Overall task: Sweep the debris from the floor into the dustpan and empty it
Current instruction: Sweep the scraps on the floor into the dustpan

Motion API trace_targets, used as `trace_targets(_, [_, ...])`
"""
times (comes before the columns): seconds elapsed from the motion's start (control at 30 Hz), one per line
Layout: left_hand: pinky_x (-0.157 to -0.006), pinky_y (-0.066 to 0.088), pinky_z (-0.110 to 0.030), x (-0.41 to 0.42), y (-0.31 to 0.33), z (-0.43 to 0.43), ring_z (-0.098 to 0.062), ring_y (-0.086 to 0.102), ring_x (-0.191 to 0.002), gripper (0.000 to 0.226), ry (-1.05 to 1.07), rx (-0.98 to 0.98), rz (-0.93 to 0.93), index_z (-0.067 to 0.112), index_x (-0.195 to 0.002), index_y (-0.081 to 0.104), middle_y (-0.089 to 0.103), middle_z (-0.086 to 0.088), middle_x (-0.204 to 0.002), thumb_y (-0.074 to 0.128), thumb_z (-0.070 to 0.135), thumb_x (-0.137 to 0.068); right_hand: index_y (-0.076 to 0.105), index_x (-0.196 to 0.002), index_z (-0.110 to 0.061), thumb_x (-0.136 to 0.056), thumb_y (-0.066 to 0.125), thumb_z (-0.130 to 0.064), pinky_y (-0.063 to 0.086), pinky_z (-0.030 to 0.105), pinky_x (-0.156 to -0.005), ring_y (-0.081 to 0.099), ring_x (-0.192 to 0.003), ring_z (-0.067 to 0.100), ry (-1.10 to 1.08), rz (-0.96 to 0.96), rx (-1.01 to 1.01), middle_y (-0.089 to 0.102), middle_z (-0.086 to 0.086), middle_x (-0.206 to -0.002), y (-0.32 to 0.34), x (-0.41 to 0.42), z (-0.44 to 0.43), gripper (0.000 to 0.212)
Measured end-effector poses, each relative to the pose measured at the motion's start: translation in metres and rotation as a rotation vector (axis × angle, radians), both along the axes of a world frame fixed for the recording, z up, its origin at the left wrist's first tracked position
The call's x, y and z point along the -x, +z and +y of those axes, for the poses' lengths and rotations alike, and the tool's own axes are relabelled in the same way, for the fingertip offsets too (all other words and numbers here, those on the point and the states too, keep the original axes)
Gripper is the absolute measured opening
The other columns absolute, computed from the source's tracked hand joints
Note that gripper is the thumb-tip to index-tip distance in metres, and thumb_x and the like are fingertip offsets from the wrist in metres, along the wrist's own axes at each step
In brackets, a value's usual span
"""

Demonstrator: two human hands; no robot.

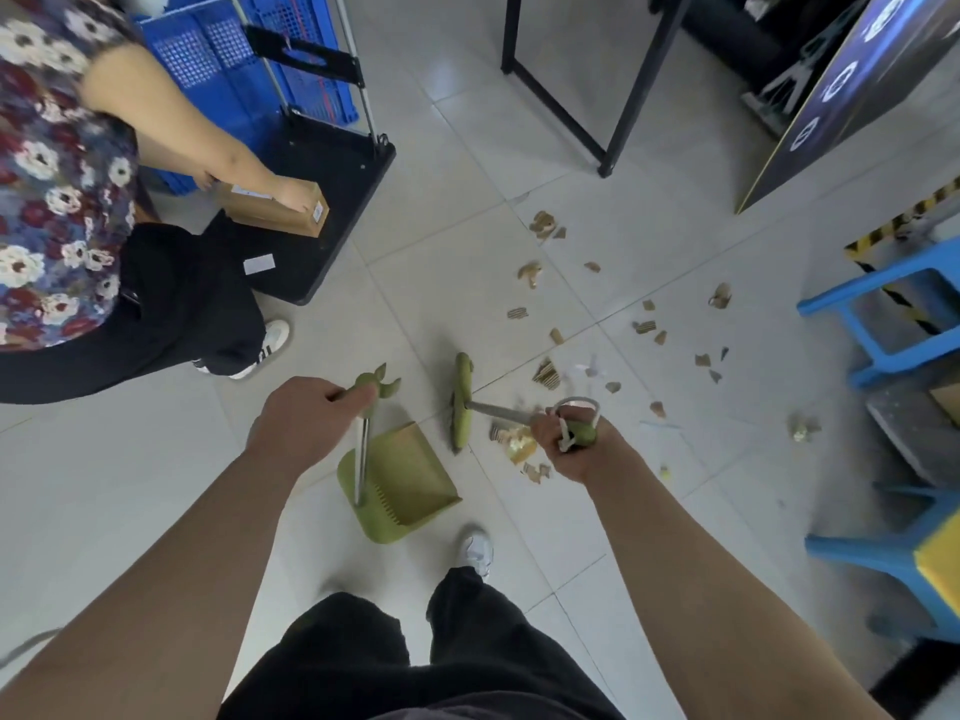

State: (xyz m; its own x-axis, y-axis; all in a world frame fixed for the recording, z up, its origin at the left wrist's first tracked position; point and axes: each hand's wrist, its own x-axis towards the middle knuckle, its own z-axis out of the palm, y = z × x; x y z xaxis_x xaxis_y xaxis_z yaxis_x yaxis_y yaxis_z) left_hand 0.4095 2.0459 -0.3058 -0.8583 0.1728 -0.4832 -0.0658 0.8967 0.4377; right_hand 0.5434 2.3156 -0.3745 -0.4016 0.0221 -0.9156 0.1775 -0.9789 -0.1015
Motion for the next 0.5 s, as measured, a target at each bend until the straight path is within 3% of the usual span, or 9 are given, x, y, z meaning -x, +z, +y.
trace_targets(0.1, [-0.071, 0.047, -0.040, -0.004, -0.005, 0.003, -0.024, 0.054, -0.069, 0.068, 0.011, -0.001, -0.008, -0.007, -0.089, 0.066, 0.071, -0.023, -0.097, 0.052, 0.059, -0.083, 0.051, -0.097, -0.002, -0.096, 0.043, -0.011, 0.040, 0.017, -0.028, 0.048, -0.029, 0.016, 0.020, -0.061, 0.005, 0.047, 0.010, -0.069, 0.000, -0.021, 0.022, 0.012])
trace_targets(0.2, [-0.069, 0.042, -0.037, -0.010, -0.008, 0.010, -0.024, 0.052, -0.067, 0.065, 0.005, -0.022, -0.024, -0.004, -0.086, 0.068, 0.070, -0.024, -0.094, 0.052, 0.058, -0.082, 0.052, -0.086, 0.000, -0.095, 0.044, -0.011, 0.039, 0.016, -0.027, 0.046, -0.027, 0.015, 0.035, -0.104, -0.048, 0.050, 0.013, -0.061, 0.007, -0.039, 0.051, 0.016])
trace_targets(0.33, [-0.065, 0.041, -0.037, -0.017, -0.011, 0.018, -0.023, 0.051, -0.065, 0.065, -0.048, -0.051, -0.018, -0.003, -0.077, 0.065, 0.070, -0.024, -0.089, 0.051, 0.060, -0.079, 0.049, -0.087, 0.002, -0.095, 0.044, -0.009, 0.042, 0.013, -0.031, 0.046, -0.028, 0.014, -0.024, -0.114, -0.106, 0.043, 0.010, -0.076, 0.012, -0.055, 0.063, 0.014])
trace_targets(0.5, [-0.063, 0.039, -0.037, -0.020, -0.013, 0.017, -0.021, 0.050, -0.062, 0.070, -0.096, -0.087, -0.014, -0.002, -0.072, 0.061, 0.062, -0.014, -0.074, 0.047, 0.067, -0.074, 0.050, -0.082, -0.003, -0.091, 0.045, -0.003, 0.042, 0.016, -0.030, 0.051, -0.030, 0.017, -0.080, -0.131, -0.239, 0.048, 0.013, -0.079, 0.016, -0.079, 0.045, 0.011])
